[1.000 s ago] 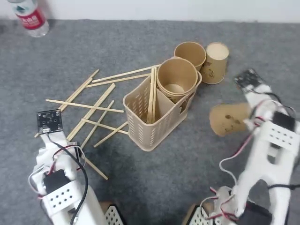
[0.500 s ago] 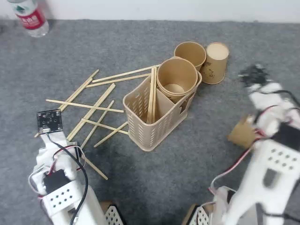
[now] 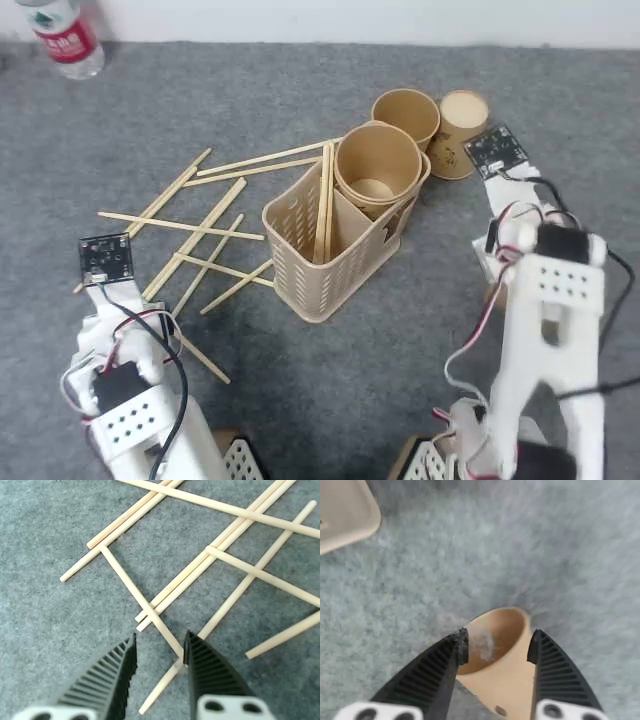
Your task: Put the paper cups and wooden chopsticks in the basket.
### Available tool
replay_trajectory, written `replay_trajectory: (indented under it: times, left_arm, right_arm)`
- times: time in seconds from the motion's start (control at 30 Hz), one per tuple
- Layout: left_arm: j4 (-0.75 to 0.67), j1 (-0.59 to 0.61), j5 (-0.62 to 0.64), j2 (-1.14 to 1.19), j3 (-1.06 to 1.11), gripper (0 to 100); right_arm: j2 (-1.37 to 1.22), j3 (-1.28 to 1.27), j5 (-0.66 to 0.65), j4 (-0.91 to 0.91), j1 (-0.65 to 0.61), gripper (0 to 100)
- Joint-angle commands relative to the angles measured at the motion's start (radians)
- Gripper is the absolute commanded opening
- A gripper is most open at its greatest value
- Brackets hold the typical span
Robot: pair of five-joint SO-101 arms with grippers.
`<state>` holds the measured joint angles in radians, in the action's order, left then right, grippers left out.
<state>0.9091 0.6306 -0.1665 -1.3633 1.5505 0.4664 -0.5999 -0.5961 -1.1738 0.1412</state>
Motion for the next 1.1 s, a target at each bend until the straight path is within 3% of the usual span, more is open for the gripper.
replay_trajectory:
  times: [0.0, 0.33, 0.5, 0.63, 0.9, 1.07]
  left_arm:
    - [-0.015, 0.003, 0.009, -0.012, -0.005, 15]
    - [-0.015, 0.003, 0.009, -0.012, -0.005, 15]
    - [-0.014, 0.003, 0.009, -0.012, -0.005, 15]
    - [-0.014, 0.003, 0.009, -0.012, -0.005, 15]
    - [-0.014, 0.003, 0.009, -0.012, -0.005, 15]
    - [-0.014, 0.003, 0.009, -0.012, -0.005, 15]
  right_arm:
    - [-0.050, 0.031, 0.020, 0.019, 0.021, 21.6]
    - [-0.102, 0.023, 0.011, 0.022, 0.160, 21.4]
    - [-0.102, -0.043, -0.106, 0.056, 0.199, 21.3]
    - [-0.102, -0.097, -0.114, 0.137, 0.246, 21.2]
    - [-0.102, -0.144, -0.307, 0.154, 0.280, 6.9]
    - [-0.085, -0.138, -0.316, 0.154, 0.280, 0.9]
